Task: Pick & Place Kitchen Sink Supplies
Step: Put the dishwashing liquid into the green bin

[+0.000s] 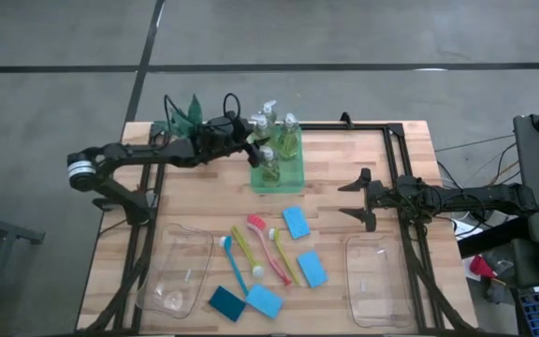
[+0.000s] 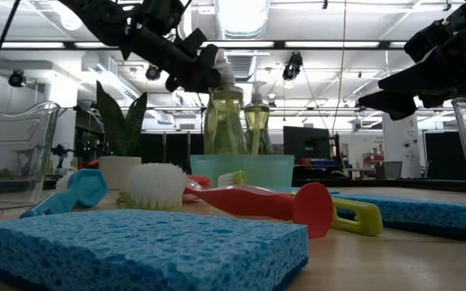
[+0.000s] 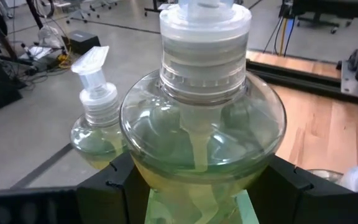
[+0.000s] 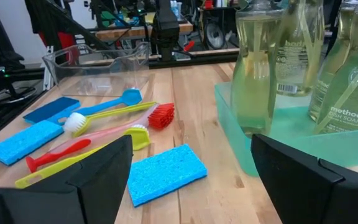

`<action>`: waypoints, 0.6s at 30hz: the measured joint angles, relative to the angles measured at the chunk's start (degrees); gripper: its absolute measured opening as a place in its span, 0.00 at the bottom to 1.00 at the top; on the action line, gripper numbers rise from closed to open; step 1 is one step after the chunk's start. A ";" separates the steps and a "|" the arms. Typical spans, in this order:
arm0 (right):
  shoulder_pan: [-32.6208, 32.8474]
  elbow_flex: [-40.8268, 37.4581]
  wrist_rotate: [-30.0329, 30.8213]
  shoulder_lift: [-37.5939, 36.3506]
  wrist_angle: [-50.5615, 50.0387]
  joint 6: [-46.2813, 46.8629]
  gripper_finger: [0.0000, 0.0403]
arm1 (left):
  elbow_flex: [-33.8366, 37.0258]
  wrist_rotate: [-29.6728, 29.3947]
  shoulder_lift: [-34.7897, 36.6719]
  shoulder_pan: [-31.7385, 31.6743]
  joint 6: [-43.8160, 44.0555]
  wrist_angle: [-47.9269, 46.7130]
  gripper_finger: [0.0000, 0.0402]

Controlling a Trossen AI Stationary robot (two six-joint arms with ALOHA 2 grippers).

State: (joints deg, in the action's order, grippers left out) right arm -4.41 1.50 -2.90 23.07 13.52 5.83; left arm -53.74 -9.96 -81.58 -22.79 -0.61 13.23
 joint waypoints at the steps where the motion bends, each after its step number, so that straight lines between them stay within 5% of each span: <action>1: -0.02 0.00 0.02 0.00 -0.02 0.06 0.79 | -0.04 0.02 0.12 -0.05 -0.75 -0.32 0.53; 18: -0.01 0.00 0.02 -0.02 -0.02 0.00 0.79 | -1.01 5.62 2.58 -2.53 -4.48 -0.81 0.53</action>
State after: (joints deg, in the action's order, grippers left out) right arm -4.42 1.50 -2.87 23.05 13.50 5.82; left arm -54.74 -4.34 -79.00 -25.32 -5.08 12.42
